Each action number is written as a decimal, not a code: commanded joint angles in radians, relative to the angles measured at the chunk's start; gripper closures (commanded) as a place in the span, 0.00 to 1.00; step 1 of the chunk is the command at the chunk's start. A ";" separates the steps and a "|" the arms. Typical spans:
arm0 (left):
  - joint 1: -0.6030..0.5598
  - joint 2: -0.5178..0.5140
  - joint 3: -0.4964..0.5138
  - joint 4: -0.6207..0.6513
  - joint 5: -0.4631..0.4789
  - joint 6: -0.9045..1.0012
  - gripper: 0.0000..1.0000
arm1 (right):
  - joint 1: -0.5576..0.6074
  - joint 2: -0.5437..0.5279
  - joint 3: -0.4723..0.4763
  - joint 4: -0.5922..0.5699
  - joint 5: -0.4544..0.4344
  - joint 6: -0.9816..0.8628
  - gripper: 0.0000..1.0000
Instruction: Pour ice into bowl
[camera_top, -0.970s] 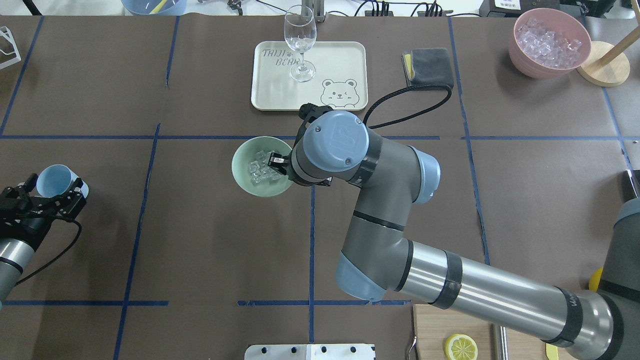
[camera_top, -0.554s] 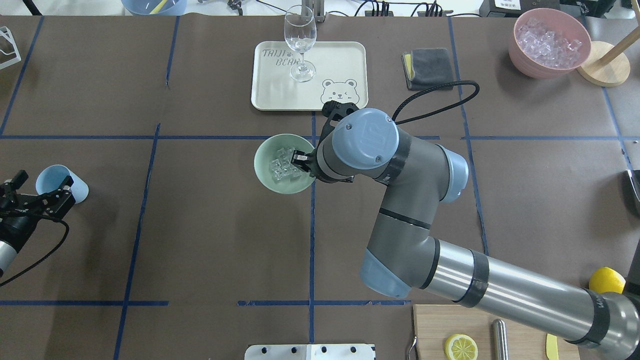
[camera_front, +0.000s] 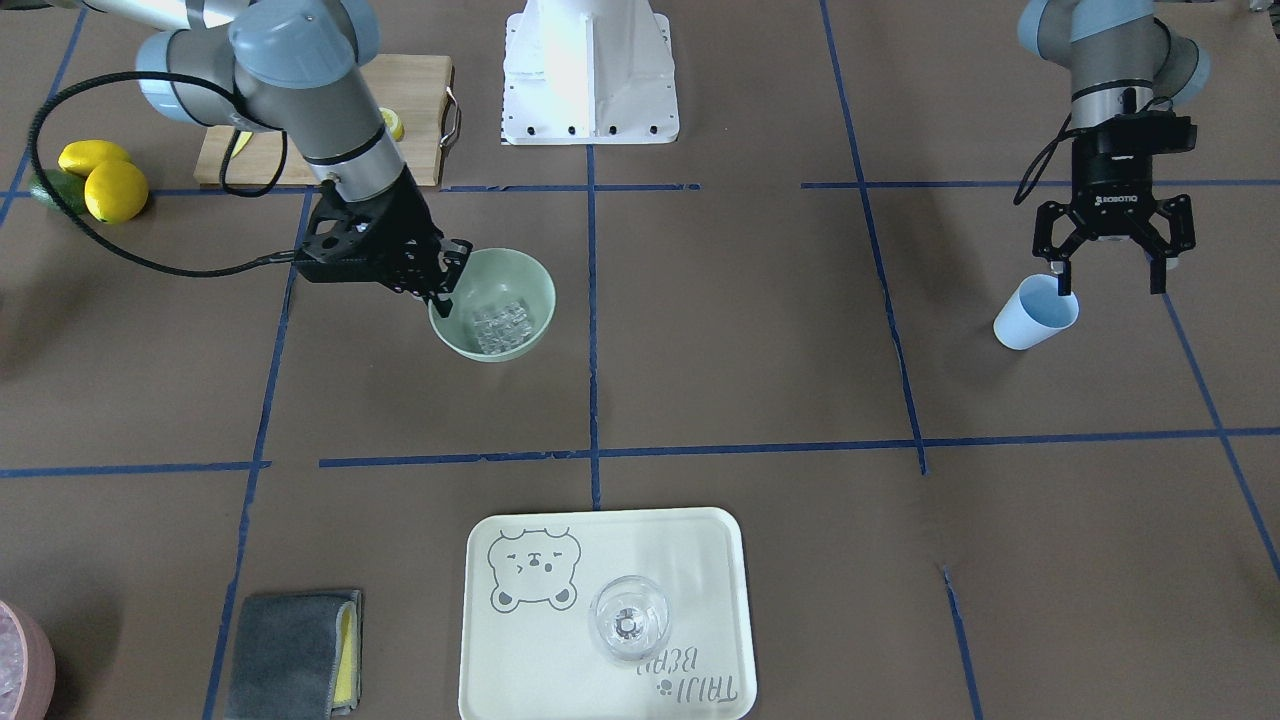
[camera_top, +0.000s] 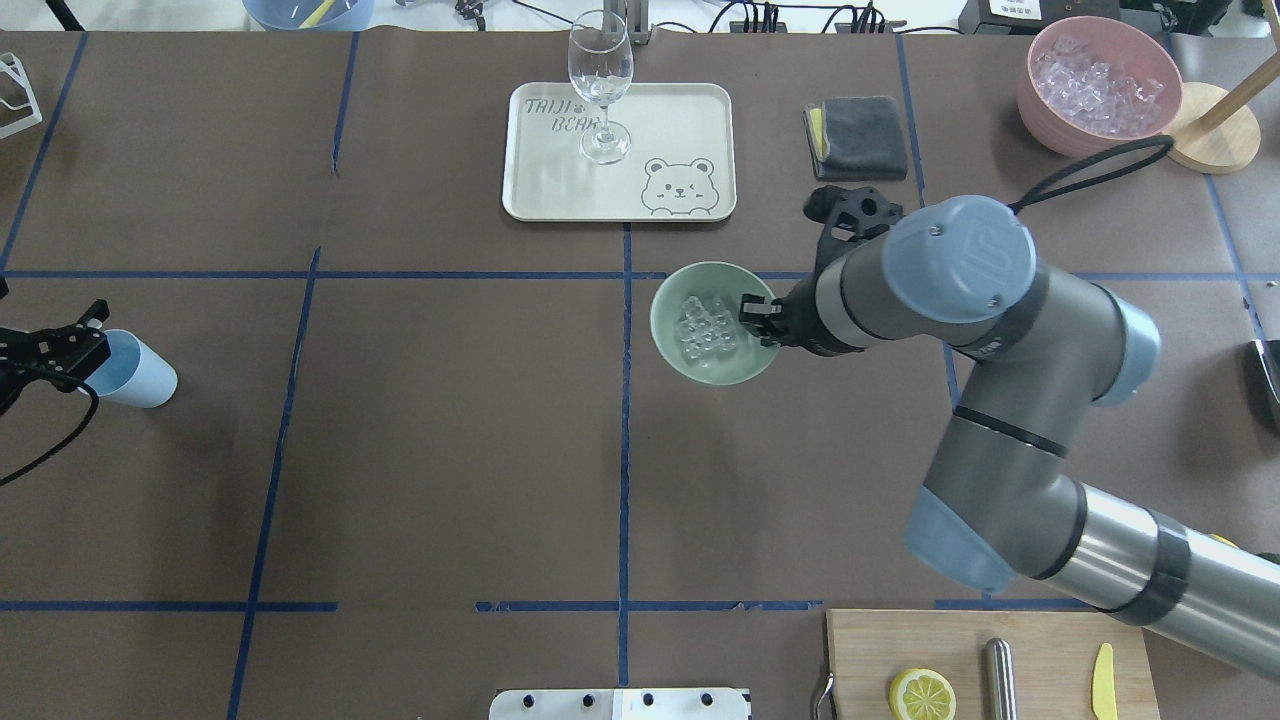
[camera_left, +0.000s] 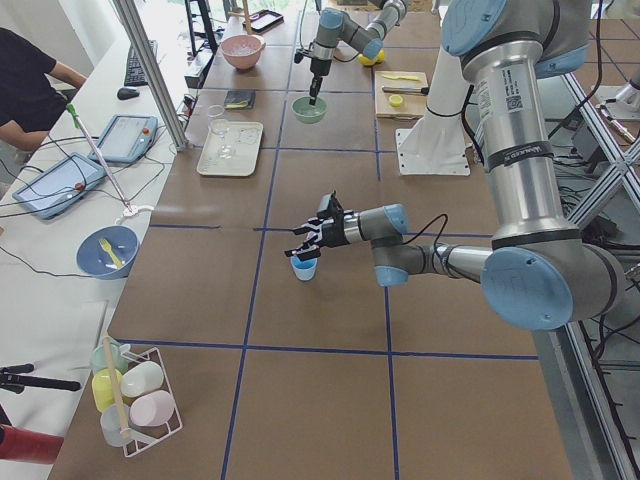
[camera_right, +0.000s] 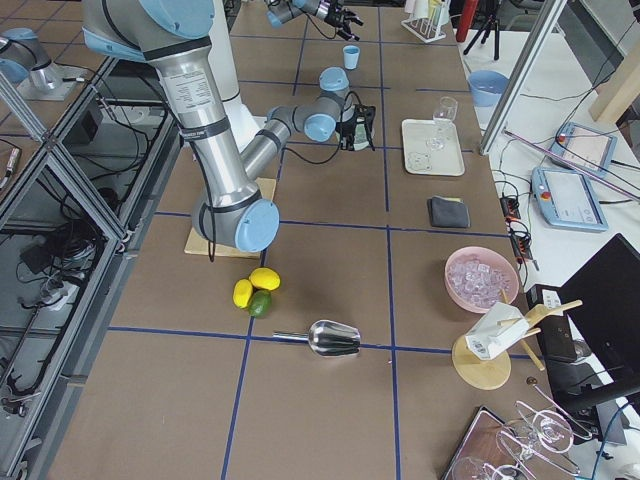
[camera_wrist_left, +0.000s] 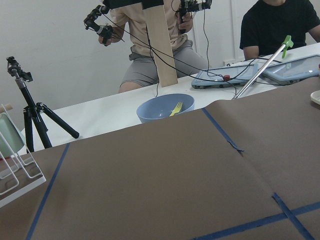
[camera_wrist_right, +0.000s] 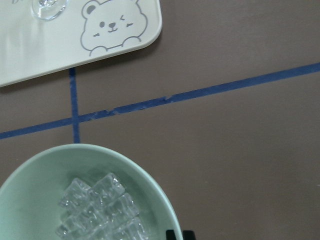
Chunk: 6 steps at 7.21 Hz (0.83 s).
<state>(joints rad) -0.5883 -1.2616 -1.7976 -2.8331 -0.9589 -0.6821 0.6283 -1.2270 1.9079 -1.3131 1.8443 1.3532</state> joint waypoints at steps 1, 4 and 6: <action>-0.167 -0.019 -0.168 0.296 -0.203 0.192 0.00 | 0.074 -0.126 0.037 0.005 0.010 -0.139 1.00; -0.402 -0.263 -0.226 0.750 -0.450 0.524 0.00 | 0.135 -0.367 0.033 0.281 0.055 -0.187 1.00; -0.522 -0.379 -0.213 0.937 -0.589 0.712 0.00 | 0.224 -0.466 0.013 0.317 0.119 -0.342 1.00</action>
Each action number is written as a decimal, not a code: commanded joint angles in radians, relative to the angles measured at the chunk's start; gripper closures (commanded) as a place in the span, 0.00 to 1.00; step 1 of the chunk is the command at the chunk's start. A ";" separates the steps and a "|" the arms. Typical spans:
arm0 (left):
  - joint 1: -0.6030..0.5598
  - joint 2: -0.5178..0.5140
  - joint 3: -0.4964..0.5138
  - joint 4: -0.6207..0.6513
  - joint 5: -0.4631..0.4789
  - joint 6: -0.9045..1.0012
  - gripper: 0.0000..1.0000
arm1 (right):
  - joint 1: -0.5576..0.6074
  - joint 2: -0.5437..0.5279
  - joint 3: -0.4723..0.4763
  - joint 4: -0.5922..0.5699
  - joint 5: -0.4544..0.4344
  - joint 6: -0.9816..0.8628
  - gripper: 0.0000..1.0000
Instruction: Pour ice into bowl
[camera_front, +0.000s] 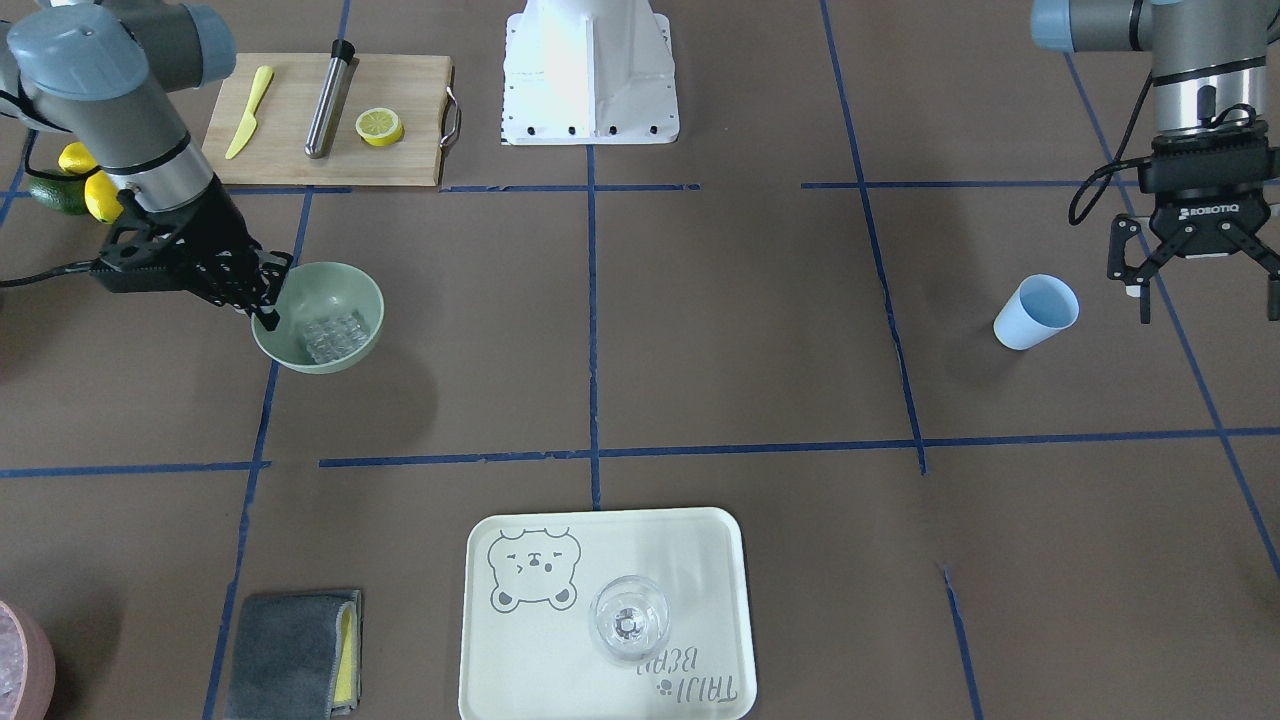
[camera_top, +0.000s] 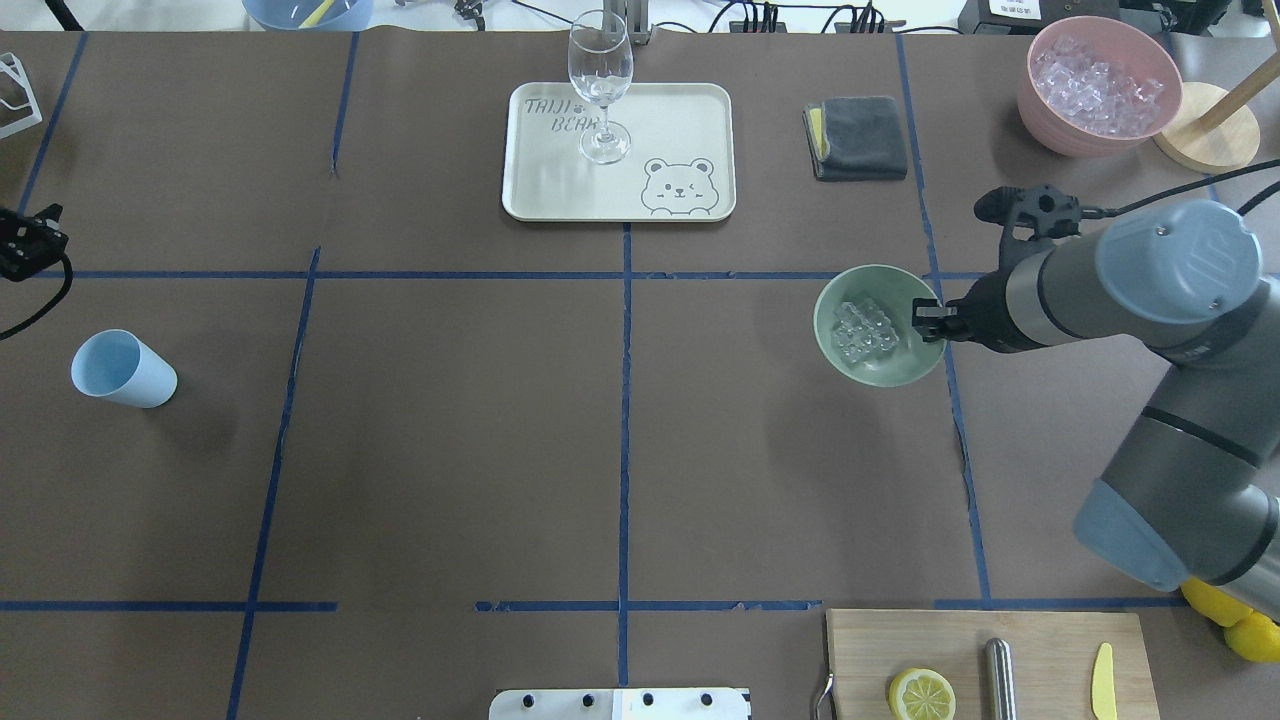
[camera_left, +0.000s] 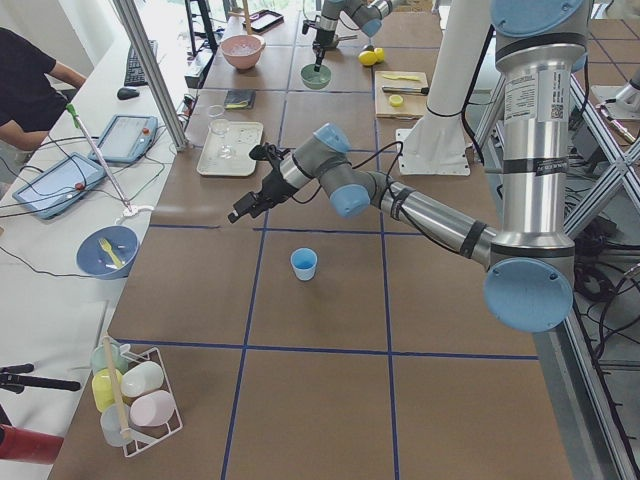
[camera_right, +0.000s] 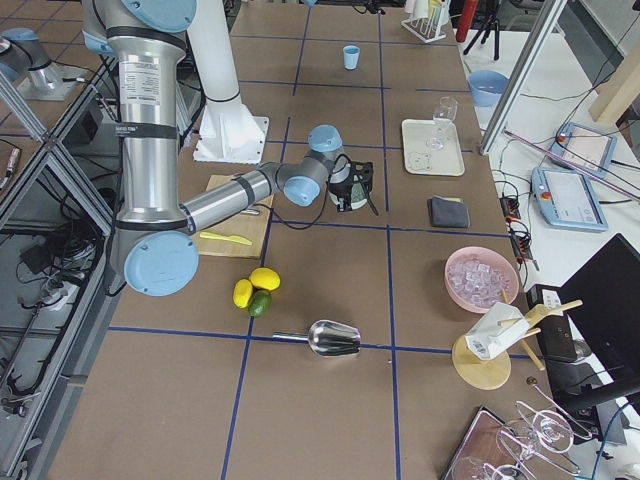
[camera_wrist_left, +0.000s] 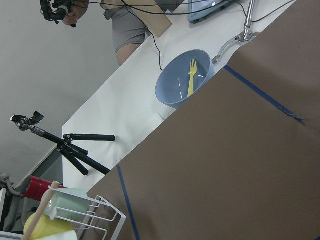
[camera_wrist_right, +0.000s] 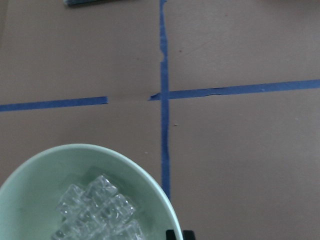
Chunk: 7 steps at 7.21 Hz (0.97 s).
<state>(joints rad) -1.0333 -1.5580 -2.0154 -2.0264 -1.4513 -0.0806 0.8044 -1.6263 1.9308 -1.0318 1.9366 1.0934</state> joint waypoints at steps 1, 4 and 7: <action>-0.162 -0.153 0.021 0.238 -0.207 0.117 0.00 | 0.082 -0.111 -0.045 0.061 0.036 -0.131 1.00; -0.194 -0.142 0.032 0.248 -0.245 0.162 0.00 | 0.163 -0.165 -0.295 0.367 0.115 -0.211 1.00; -0.195 -0.142 0.079 0.247 -0.248 0.165 0.00 | 0.255 -0.164 -0.340 0.395 0.248 -0.220 0.00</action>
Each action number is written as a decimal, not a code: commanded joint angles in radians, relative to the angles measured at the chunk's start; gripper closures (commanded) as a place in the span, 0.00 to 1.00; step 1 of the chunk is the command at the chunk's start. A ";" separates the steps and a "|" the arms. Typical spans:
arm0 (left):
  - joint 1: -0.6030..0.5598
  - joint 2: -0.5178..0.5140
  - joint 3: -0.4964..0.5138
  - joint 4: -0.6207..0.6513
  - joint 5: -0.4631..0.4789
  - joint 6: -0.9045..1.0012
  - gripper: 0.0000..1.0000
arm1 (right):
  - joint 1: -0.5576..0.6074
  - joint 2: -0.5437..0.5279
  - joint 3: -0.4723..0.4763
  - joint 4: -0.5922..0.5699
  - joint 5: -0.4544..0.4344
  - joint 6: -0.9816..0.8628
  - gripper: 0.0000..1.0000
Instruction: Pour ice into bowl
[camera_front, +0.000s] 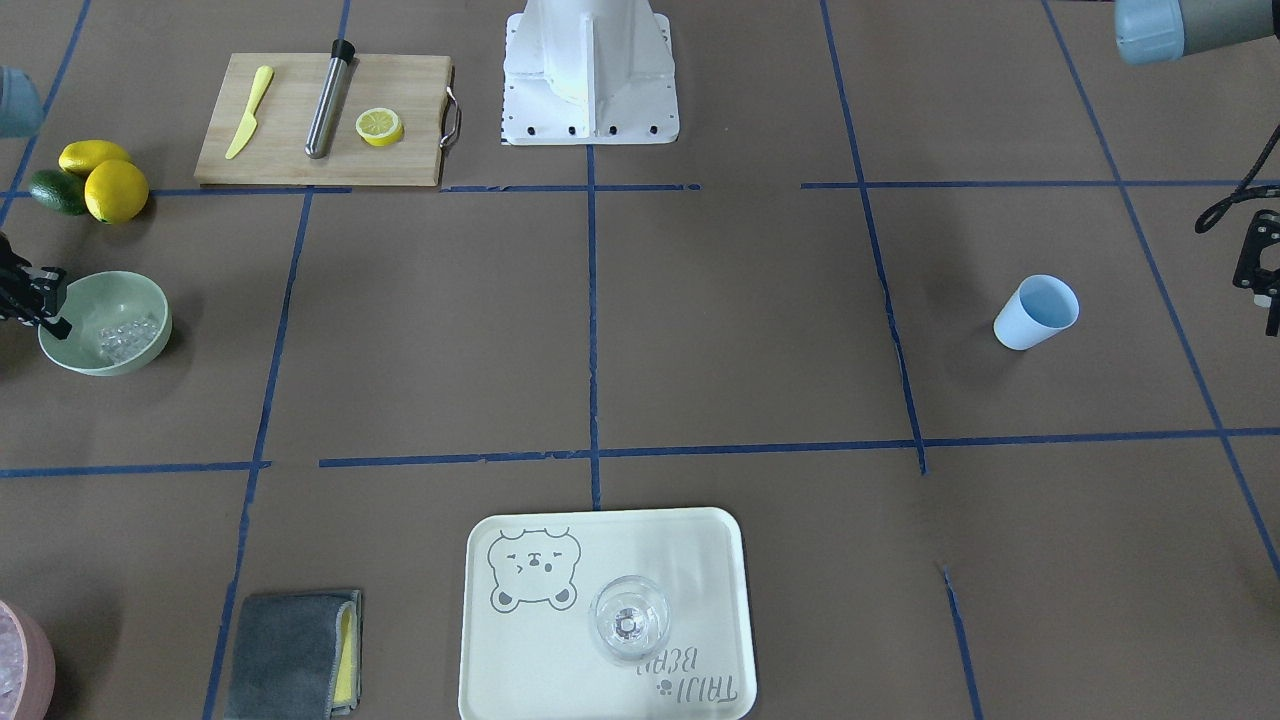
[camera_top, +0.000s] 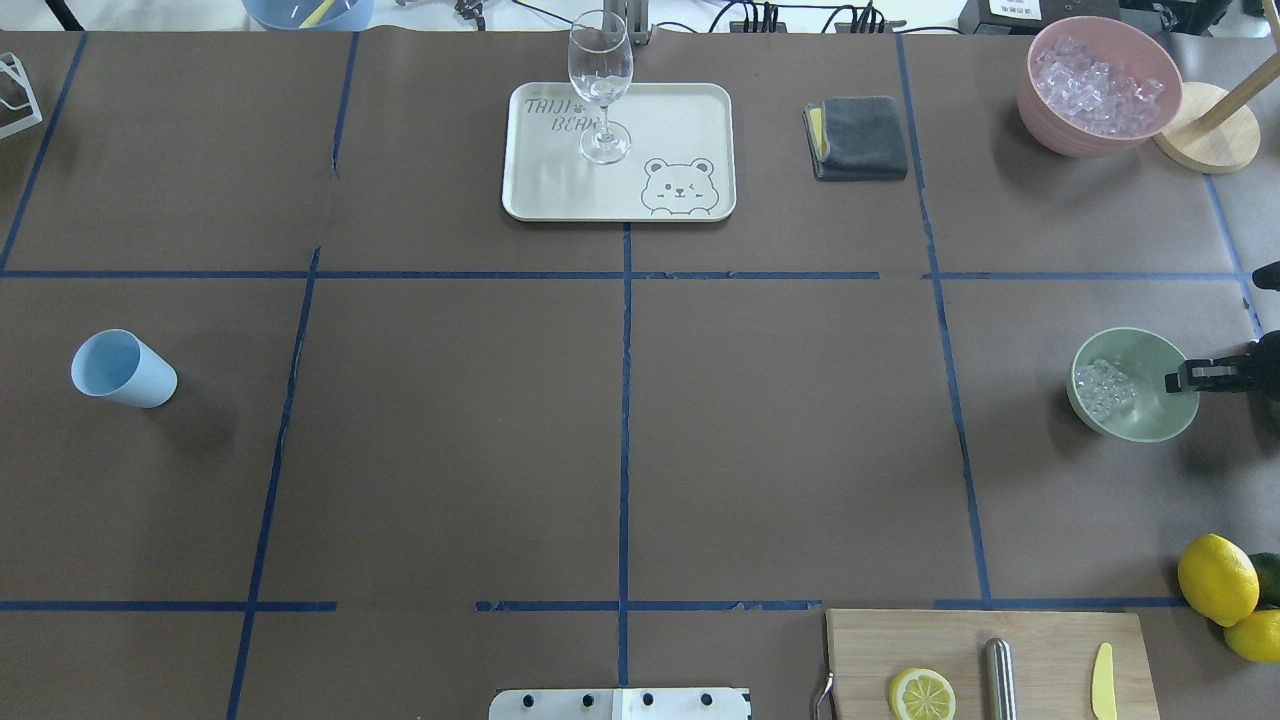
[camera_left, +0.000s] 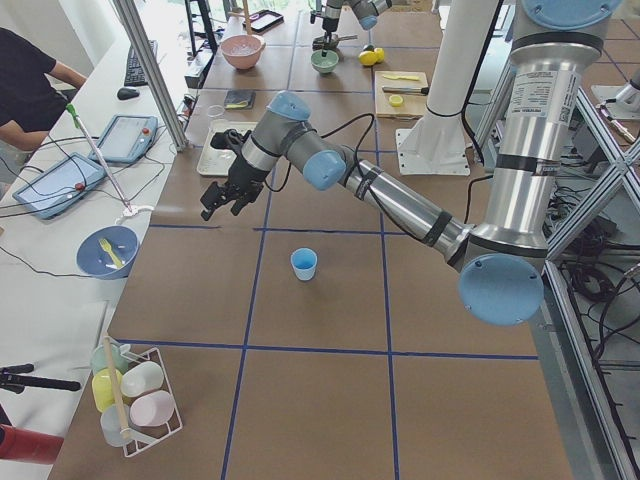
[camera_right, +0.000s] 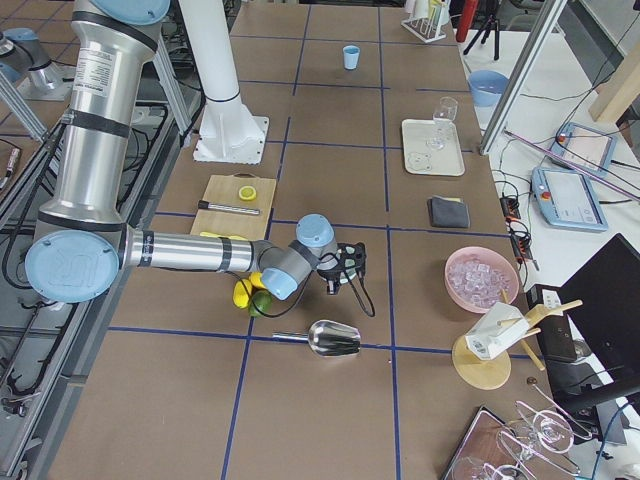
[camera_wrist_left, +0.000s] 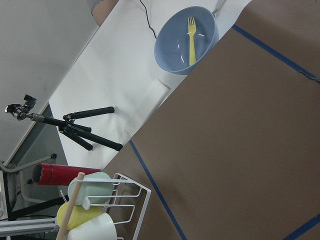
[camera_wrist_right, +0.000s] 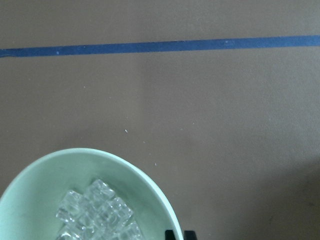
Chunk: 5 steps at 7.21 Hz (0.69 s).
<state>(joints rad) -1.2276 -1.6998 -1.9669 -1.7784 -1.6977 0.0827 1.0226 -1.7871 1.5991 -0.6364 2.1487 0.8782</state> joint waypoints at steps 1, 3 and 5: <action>-0.001 0.000 0.034 0.000 -0.003 0.002 0.00 | 0.043 -0.005 -0.008 -0.029 0.037 -0.049 0.00; -0.001 0.024 0.043 0.000 -0.022 0.002 0.00 | 0.124 -0.002 0.007 -0.197 0.043 -0.297 0.00; -0.038 0.029 0.051 0.004 -0.118 0.002 0.00 | 0.239 0.000 0.112 -0.482 0.043 -0.570 0.00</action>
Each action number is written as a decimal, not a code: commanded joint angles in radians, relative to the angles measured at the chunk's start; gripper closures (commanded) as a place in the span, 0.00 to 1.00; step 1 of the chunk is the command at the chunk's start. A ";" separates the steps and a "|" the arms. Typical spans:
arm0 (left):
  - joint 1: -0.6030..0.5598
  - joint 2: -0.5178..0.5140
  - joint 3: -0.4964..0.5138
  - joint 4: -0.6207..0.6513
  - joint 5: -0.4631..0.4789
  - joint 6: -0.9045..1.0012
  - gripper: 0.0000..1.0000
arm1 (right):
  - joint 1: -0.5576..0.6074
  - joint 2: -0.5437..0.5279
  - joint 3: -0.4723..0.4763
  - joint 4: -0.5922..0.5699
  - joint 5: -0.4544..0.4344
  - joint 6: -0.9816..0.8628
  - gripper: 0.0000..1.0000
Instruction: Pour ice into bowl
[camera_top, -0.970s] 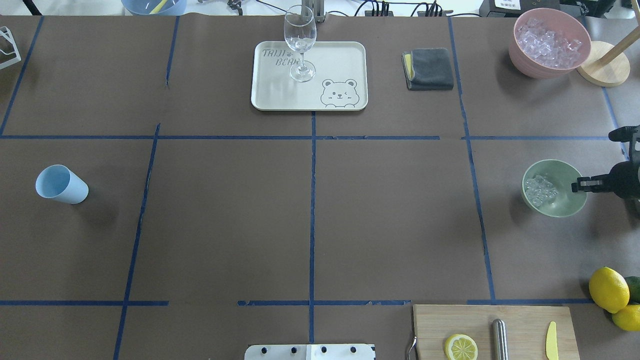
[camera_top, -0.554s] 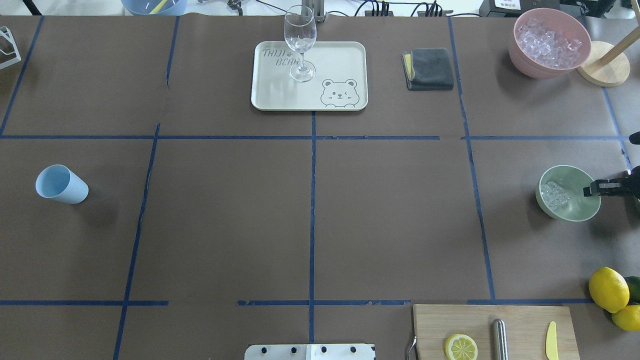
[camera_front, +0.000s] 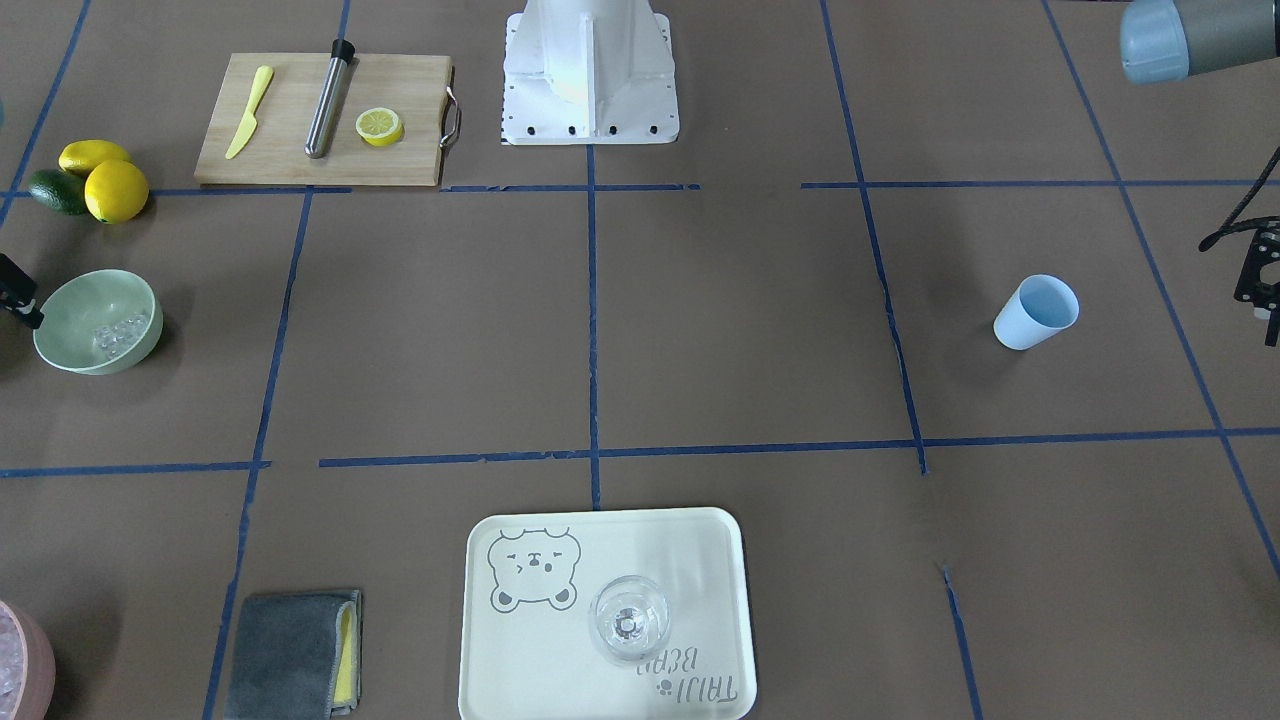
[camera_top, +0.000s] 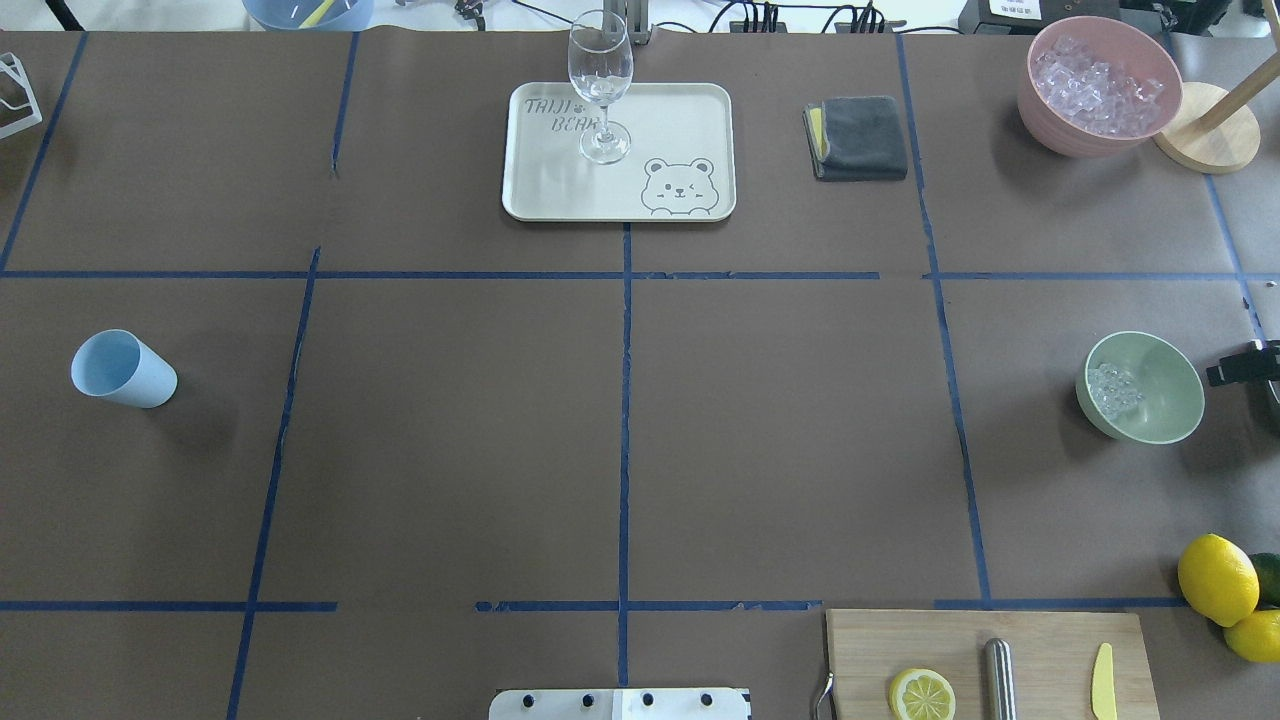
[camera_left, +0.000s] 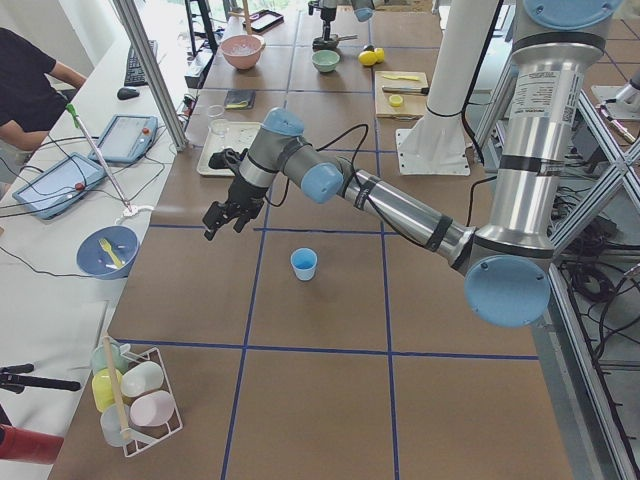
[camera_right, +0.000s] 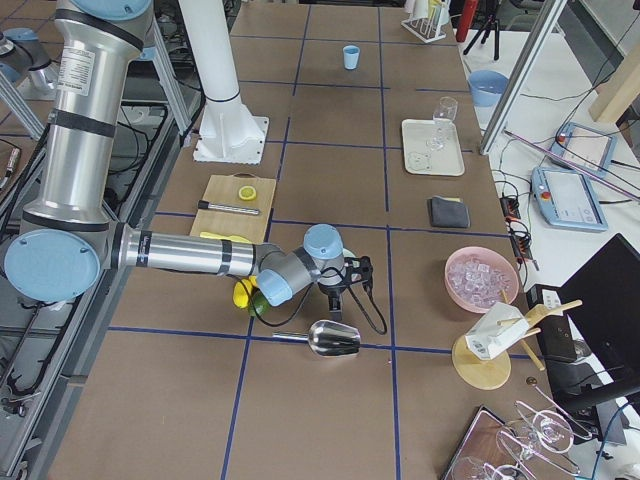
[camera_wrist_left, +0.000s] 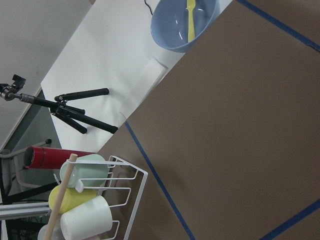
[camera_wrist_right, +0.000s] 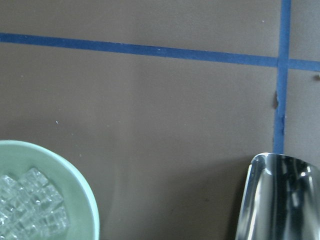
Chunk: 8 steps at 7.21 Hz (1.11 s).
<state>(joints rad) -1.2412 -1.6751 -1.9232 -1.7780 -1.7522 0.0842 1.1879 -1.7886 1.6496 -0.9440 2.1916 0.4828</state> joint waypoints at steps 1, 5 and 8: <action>-0.059 0.003 0.022 0.041 -0.137 0.000 0.00 | 0.131 0.011 0.125 -0.329 0.000 -0.317 0.00; -0.244 0.014 0.139 0.215 -0.456 0.134 0.00 | 0.391 -0.015 0.205 -0.595 0.244 -0.566 0.00; -0.271 0.110 0.248 0.200 -0.579 0.124 0.00 | 0.406 -0.015 0.129 -0.578 0.231 -0.550 0.00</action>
<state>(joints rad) -1.4929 -1.5901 -1.7253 -1.5740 -2.2956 0.2106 1.5887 -1.8085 1.8150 -1.5273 2.4229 -0.0692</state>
